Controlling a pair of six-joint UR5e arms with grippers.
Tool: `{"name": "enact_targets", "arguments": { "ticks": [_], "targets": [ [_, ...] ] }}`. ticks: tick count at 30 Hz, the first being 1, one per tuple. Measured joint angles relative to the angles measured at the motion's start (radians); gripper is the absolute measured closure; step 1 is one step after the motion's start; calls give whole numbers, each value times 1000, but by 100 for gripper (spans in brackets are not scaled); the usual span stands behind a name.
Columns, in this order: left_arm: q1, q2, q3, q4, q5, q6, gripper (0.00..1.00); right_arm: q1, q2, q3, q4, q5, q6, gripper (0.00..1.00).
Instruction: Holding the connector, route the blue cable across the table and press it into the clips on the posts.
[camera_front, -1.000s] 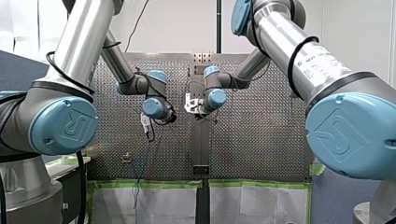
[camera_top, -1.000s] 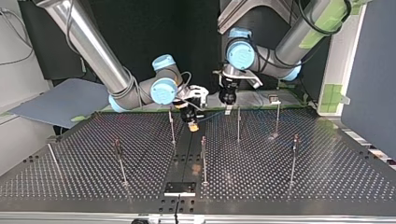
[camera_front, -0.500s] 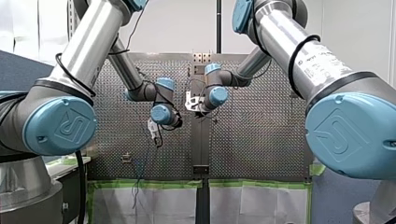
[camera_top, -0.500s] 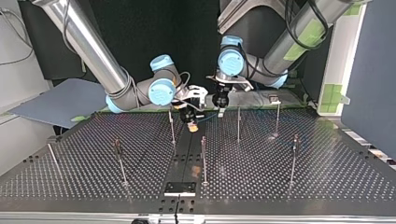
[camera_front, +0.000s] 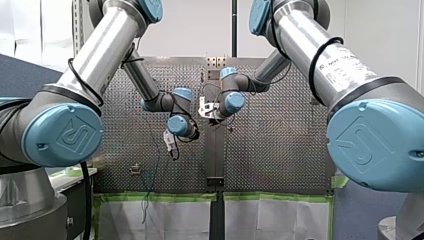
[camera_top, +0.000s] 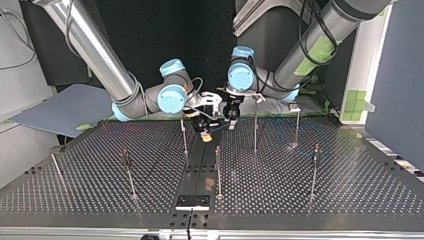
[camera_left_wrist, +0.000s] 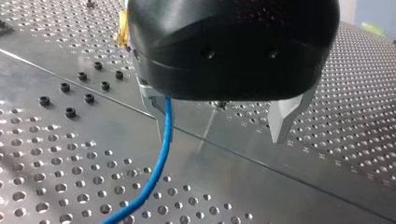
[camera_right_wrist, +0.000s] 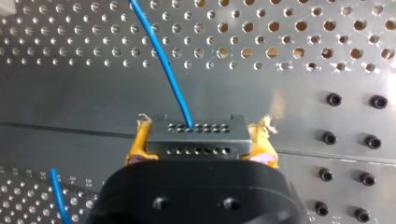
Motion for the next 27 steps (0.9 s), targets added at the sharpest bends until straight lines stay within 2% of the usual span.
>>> {"name": "enact_targets", "arguments": {
  "ticks": [1,2,3,5,6,7,8,18,23,27],
  "targets": [
    [-1,0,1,-3,-8,3,14,0,0,0,0,0,0,100],
    [-2,0,1,-5,-14,5,38,0,0,0,0,0,0,100],
    [-3,0,1,-5,-21,6,38,0,0,0,0,0,0,100],
    [-5,0,1,-5,-38,6,65,-1,0,0,0,0,0,100],
    [-6,0,1,-4,-44,3,65,-1,0,0,0,0,0,100],
    [-7,0,1,-1,-49,-2,85,-1,0,0,0,0,1,100],
    [-8,0,1,3,-51,-7,98,-1,0,0,0,0,1,100],
    [-14,1,2,50,-56,-52,98,-2,-1,0,0,-1,2,100],
    [-12,9,2,40,-57,-57,98,-4,-9,0,2,-2,3,100],
    [-10,33,2,20,-57,-58,98,-8,-28,0,3,-2,11,100]
  ]
}}
